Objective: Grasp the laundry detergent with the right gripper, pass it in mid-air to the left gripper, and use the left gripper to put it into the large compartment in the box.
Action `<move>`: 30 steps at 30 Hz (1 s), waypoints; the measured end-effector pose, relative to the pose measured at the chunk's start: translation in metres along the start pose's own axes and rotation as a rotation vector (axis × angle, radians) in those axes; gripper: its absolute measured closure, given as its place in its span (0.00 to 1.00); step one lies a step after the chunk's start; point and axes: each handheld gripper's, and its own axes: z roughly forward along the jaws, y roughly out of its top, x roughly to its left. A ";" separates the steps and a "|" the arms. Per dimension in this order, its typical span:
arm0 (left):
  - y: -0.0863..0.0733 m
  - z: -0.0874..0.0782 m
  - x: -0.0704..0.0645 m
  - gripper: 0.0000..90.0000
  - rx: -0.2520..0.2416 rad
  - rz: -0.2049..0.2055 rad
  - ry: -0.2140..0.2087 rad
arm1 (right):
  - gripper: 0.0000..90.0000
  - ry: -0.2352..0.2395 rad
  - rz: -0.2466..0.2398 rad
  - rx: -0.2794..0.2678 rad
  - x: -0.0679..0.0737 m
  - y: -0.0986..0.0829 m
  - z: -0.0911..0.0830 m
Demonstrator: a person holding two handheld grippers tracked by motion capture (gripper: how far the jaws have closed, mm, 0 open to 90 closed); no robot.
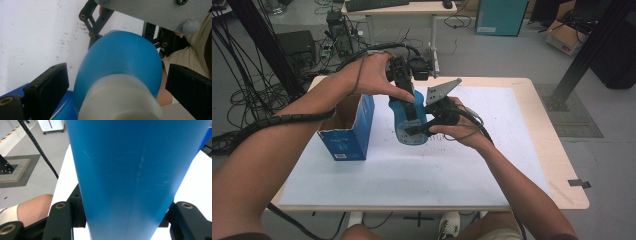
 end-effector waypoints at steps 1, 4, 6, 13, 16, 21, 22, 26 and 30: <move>0.000 0.000 0.000 0.06 0.000 0.000 0.000 | 0.48 0.000 0.000 0.000 0.000 0.000 0.000; 0.000 0.000 -0.001 0.06 -0.003 -0.004 0.003 | 0.48 0.002 0.003 0.004 0.000 0.000 -0.001; 0.000 0.001 -0.001 0.06 -0.003 -0.003 0.001 | 0.48 0.004 -0.001 0.004 0.001 0.000 -0.001; 0.000 0.000 -0.002 0.06 0.010 -0.001 -0.002 | 0.48 0.004 -0.010 0.000 0.002 0.001 -0.001; 0.000 -0.001 -0.001 0.06 0.025 0.002 -0.001 | 0.48 0.002 -0.005 -0.001 0.001 0.001 -0.002; 0.000 -0.001 -0.001 0.06 0.027 0.005 -0.004 | 0.48 0.001 -0.009 -0.007 0.001 0.001 -0.001; 0.000 0.000 -0.001 0.06 0.009 -0.001 -0.003 | 0.48 0.001 -0.008 -0.008 0.001 0.001 -0.001; 0.000 0.001 0.000 0.06 0.004 0.001 -0.006 | 0.48 0.003 -0.009 -0.008 0.001 0.001 -0.001; -0.001 0.001 0.000 0.06 0.005 -0.001 -0.008 | 0.48 0.001 -0.005 -0.009 0.000 0.001 -0.001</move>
